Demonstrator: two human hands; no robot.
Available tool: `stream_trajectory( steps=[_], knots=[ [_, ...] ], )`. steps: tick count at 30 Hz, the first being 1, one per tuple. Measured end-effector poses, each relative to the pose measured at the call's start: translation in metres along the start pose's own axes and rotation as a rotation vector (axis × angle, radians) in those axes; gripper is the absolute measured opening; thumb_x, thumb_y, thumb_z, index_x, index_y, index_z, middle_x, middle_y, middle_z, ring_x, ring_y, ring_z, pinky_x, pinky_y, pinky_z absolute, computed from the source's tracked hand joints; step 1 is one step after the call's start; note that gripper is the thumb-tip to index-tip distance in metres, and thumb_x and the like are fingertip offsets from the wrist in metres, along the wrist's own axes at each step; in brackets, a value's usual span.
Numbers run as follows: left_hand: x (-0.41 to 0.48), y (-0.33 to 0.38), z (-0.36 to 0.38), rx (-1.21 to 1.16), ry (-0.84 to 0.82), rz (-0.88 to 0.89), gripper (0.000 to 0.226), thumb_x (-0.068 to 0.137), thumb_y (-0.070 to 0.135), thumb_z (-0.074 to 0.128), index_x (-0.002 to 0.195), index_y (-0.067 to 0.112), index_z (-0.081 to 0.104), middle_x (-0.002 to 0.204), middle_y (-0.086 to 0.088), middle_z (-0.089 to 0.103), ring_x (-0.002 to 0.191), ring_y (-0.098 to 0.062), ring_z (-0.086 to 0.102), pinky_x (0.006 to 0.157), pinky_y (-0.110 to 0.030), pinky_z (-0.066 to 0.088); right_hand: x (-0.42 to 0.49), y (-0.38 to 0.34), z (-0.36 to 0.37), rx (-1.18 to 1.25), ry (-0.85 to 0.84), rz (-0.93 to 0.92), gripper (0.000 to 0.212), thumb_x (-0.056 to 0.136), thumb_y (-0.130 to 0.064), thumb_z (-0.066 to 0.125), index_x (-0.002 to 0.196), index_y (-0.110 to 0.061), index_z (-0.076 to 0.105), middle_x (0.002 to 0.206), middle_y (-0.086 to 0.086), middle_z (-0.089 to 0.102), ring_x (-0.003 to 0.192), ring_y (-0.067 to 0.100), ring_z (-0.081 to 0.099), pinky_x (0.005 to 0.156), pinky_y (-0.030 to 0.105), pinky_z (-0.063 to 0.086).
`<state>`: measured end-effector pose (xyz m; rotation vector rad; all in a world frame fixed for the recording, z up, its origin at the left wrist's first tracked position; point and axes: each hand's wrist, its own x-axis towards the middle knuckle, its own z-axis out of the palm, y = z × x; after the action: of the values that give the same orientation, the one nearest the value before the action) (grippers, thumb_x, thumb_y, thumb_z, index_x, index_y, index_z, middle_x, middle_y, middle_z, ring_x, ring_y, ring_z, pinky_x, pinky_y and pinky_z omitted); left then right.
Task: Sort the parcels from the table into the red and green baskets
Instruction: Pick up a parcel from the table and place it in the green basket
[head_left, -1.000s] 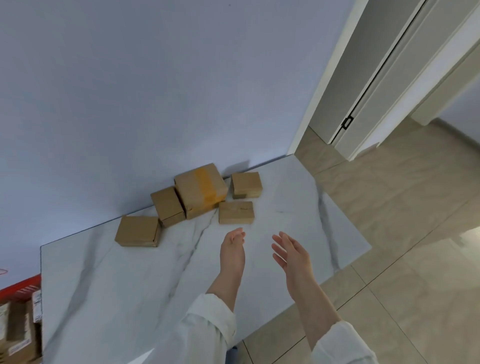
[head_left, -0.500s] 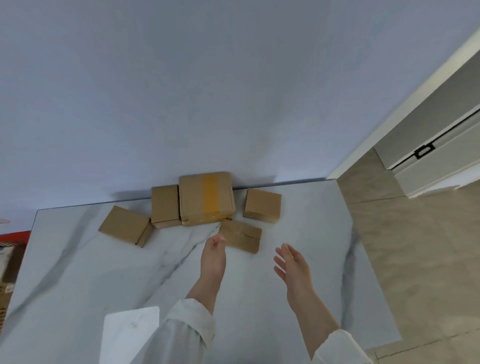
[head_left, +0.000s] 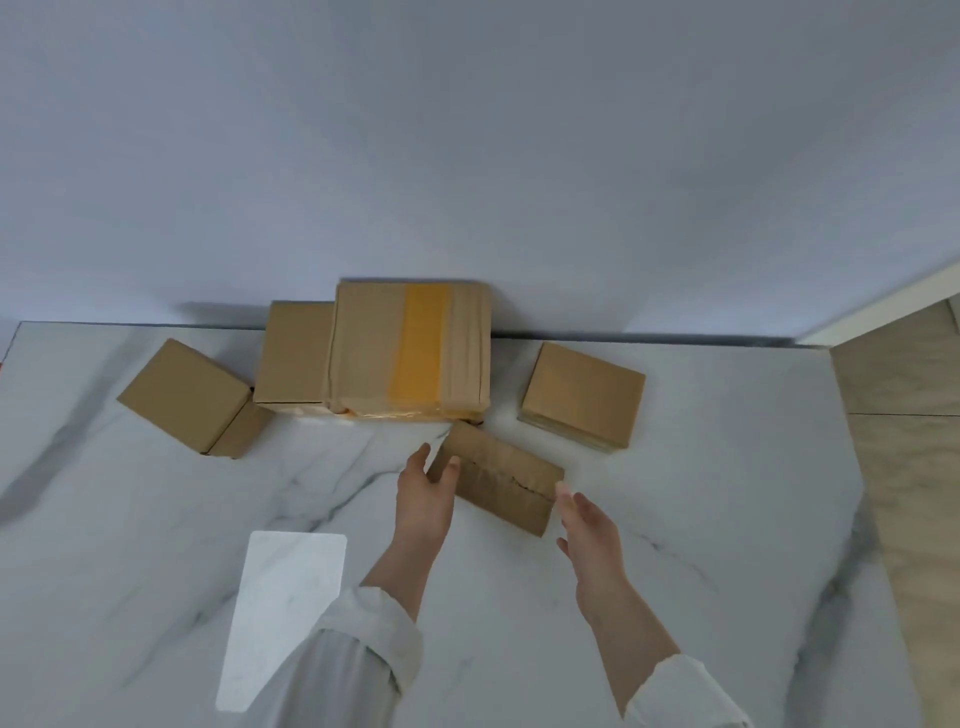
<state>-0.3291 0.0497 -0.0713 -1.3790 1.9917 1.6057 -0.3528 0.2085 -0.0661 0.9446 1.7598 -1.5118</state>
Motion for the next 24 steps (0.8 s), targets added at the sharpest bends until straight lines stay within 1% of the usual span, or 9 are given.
stream_trajectory(
  steps=[2, 4, 6, 9, 12, 15, 18, 21, 24],
  knots=[
    [0.012, -0.012, 0.008, 0.002, -0.015, 0.009, 0.058, 0.096, 0.03, 0.049, 0.146, 0.009, 0.029, 0.148, -0.009, 0.039, 0.136, -0.025, 0.037, 0.109, -0.033, 0.03, 0.016, 0.01, 0.007, -0.014, -0.024, -0.012, 0.059, 0.089, -0.039, 0.058, 0.138, -0.01, 0.045, 0.136, 0.003, 0.052, 0.125, 0.021, 0.048, 0.11, 0.039, 0.036],
    [0.015, -0.023, 0.013, -0.02, -0.005, 0.009, 0.054, 0.095, 0.031, 0.051, 0.142, 0.009, 0.035, 0.142, -0.008, 0.046, 0.131, -0.023, 0.042, 0.108, -0.033, 0.033, 0.023, 0.017, 0.012, -0.032, -0.045, -0.049, 0.046, 0.09, -0.035, 0.058, 0.129, -0.011, 0.055, 0.12, 0.001, 0.062, 0.111, 0.017, 0.056, 0.104, 0.035, 0.04],
    [0.012, -0.03, 0.014, -0.059, 0.018, 0.0, 0.05, 0.094, 0.031, 0.053, 0.137, 0.01, 0.041, 0.135, -0.006, 0.051, 0.125, -0.022, 0.047, 0.106, -0.033, 0.036, 0.023, 0.021, 0.012, -0.014, -0.016, -0.065, 0.039, 0.09, -0.03, 0.059, 0.123, -0.01, 0.056, 0.111, 0.0, 0.063, 0.104, 0.016, 0.056, 0.102, 0.035, 0.042],
    [-0.007, -0.03, 0.008, -0.103, 0.024, -0.015, 0.044, 0.093, 0.03, 0.054, 0.131, 0.011, 0.044, 0.127, -0.004, 0.054, 0.117, -0.019, 0.05, 0.098, -0.029, 0.039, 0.013, 0.019, 0.002, 0.009, -0.001, -0.037, 0.034, 0.088, -0.025, 0.063, 0.118, -0.014, 0.052, 0.111, 0.001, 0.06, 0.105, 0.017, 0.056, 0.104, 0.039, 0.041],
    [-0.038, -0.017, -0.011, -0.153, 0.027, 0.014, 0.029, 0.093, 0.027, 0.054, 0.119, 0.014, 0.049, 0.118, -0.001, 0.056, 0.108, -0.014, 0.051, 0.087, -0.023, 0.037, -0.014, 0.007, -0.013, -0.004, -0.039, -0.016, 0.035, 0.087, -0.022, 0.064, 0.117, -0.009, 0.051, 0.117, 0.007, 0.061, 0.108, 0.022, 0.058, 0.101, 0.043, 0.044],
    [-0.071, -0.002, -0.039, -0.204, 0.0, 0.052, 0.032, 0.092, 0.03, 0.056, 0.119, 0.014, 0.05, 0.123, -0.002, 0.055, 0.112, -0.015, 0.052, 0.092, -0.027, 0.04, -0.053, -0.01, -0.026, 0.038, -0.11, -0.013, 0.036, 0.089, -0.018, 0.061, 0.12, -0.002, 0.049, 0.118, 0.011, 0.06, 0.107, 0.026, 0.059, 0.091, 0.038, 0.048],
    [-0.104, 0.023, -0.07, -0.322, -0.12, 0.064, 0.041, 0.09, 0.031, 0.059, 0.127, 0.017, 0.047, 0.124, -0.003, 0.055, 0.11, -0.016, 0.056, 0.094, -0.03, 0.048, -0.094, -0.026, -0.03, 0.073, -0.174, -0.021, 0.032, 0.092, -0.018, 0.057, 0.119, -0.002, 0.051, 0.121, 0.015, 0.06, 0.102, 0.026, 0.061, 0.088, 0.037, 0.048],
    [-0.131, 0.047, -0.1, -0.268, -0.169, 0.251, 0.043, 0.087, 0.027, 0.065, 0.127, 0.022, 0.05, 0.121, 0.001, 0.058, 0.106, -0.011, 0.058, 0.091, -0.027, 0.051, -0.136, -0.041, -0.027, 0.045, -0.212, -0.03, 0.033, 0.094, -0.021, 0.054, 0.124, -0.006, 0.051, 0.127, 0.014, 0.058, 0.108, 0.027, 0.06, 0.091, 0.037, 0.049],
    [-0.156, 0.066, -0.132, -0.132, -0.15, 0.501, 0.05, 0.082, 0.021, 0.071, 0.127, 0.028, 0.049, 0.117, 0.017, 0.053, 0.107, 0.0, 0.052, 0.086, -0.016, 0.05, -0.181, -0.062, -0.015, 0.04, -0.183, -0.022, 0.052, 0.091, -0.039, 0.055, 0.133, -0.01, 0.045, 0.129, 0.011, 0.055, 0.112, 0.03, 0.058, 0.091, 0.041, 0.051]
  ],
)
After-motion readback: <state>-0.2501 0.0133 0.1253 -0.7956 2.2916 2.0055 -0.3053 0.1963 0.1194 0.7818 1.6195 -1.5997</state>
